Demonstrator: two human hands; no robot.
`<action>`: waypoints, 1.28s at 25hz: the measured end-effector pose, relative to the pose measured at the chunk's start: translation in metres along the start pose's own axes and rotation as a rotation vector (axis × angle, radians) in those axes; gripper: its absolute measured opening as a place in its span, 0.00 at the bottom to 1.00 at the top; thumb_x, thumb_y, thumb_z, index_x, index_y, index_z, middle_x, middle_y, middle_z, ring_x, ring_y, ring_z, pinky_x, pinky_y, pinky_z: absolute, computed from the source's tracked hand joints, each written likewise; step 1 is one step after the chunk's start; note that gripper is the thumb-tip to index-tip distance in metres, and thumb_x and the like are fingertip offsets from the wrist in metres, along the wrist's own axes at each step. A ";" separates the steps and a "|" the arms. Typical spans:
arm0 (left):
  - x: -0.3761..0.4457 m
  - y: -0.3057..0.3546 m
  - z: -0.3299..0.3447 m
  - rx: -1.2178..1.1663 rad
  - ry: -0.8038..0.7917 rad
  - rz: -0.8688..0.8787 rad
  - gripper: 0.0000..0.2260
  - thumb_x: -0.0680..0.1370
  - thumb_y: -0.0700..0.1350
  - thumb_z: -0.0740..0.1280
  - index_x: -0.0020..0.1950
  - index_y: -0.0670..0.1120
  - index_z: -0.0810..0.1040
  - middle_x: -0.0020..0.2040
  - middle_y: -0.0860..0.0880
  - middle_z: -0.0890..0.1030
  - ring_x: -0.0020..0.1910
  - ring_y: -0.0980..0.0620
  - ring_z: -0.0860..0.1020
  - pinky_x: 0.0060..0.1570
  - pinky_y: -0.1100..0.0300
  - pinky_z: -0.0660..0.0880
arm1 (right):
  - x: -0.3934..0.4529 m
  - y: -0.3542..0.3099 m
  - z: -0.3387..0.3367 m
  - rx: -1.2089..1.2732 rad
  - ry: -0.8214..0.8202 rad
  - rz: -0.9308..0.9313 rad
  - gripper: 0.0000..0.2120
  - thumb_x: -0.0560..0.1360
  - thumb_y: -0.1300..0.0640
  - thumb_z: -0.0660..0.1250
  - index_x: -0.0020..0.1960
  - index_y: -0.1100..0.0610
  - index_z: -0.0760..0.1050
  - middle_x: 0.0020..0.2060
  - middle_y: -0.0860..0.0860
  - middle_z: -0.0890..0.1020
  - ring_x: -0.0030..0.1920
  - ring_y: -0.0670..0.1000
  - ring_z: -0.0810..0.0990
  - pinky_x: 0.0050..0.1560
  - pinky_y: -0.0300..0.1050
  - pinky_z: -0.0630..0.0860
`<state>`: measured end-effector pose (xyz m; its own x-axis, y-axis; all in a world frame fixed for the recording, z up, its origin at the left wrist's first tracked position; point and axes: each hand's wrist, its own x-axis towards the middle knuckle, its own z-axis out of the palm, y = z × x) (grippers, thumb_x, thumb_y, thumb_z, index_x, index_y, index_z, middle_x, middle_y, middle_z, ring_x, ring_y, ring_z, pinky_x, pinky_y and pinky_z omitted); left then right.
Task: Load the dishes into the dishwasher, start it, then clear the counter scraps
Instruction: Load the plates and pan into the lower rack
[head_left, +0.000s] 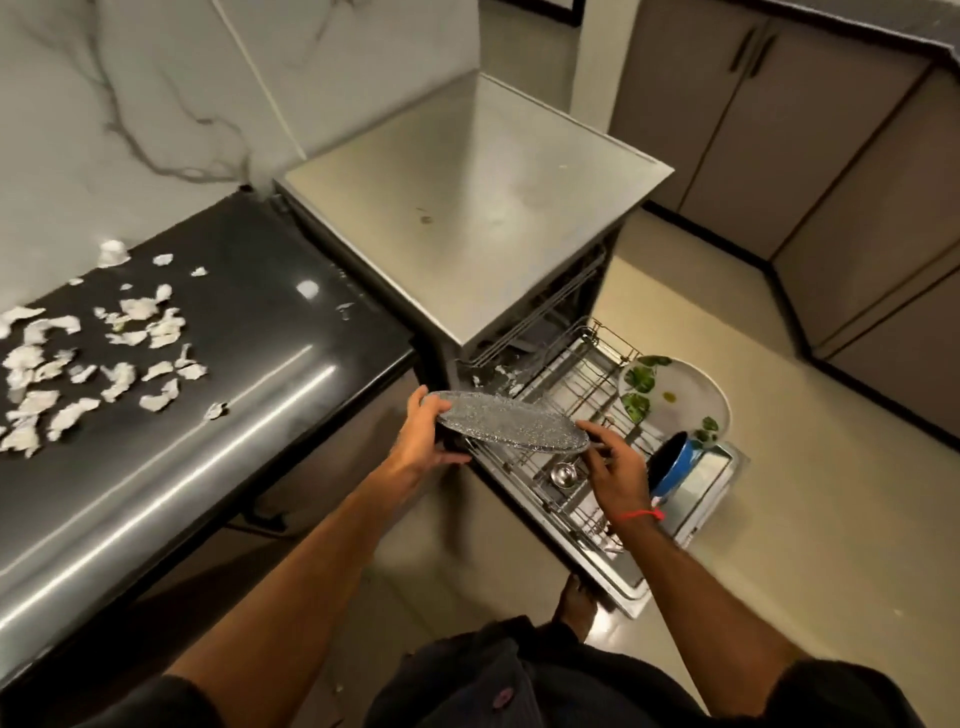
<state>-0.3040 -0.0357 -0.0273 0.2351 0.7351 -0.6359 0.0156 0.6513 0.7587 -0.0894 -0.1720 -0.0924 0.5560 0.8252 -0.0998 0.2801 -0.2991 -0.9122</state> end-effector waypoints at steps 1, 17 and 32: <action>0.008 -0.003 0.012 -0.009 0.019 -0.041 0.18 0.82 0.44 0.57 0.72 0.49 0.66 0.67 0.43 0.70 0.62 0.41 0.75 0.44 0.38 0.81 | 0.004 0.009 -0.006 -0.019 -0.031 0.001 0.15 0.78 0.66 0.66 0.63 0.57 0.80 0.56 0.53 0.82 0.52 0.53 0.81 0.58 0.55 0.79; 0.247 -0.087 0.083 0.224 0.186 -0.372 0.17 0.85 0.50 0.54 0.69 0.42 0.69 0.62 0.38 0.78 0.38 0.44 0.83 0.26 0.52 0.80 | 0.092 0.166 0.051 -0.011 -0.371 0.468 0.30 0.75 0.35 0.65 0.74 0.43 0.67 0.59 0.41 0.76 0.60 0.42 0.72 0.59 0.33 0.64; 0.436 -0.226 0.053 0.417 0.275 -0.480 0.16 0.86 0.51 0.56 0.73 0.49 0.68 0.70 0.42 0.72 0.62 0.39 0.76 0.28 0.49 0.81 | 0.147 0.336 0.184 0.050 -0.321 0.748 0.38 0.75 0.34 0.64 0.78 0.53 0.60 0.74 0.52 0.69 0.73 0.53 0.68 0.72 0.45 0.64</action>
<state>-0.1535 0.1276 -0.4688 -0.1459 0.4404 -0.8859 0.4416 0.8303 0.3401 -0.0578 -0.0632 -0.4862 0.3283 0.5150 -0.7918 -0.1158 -0.8100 -0.5749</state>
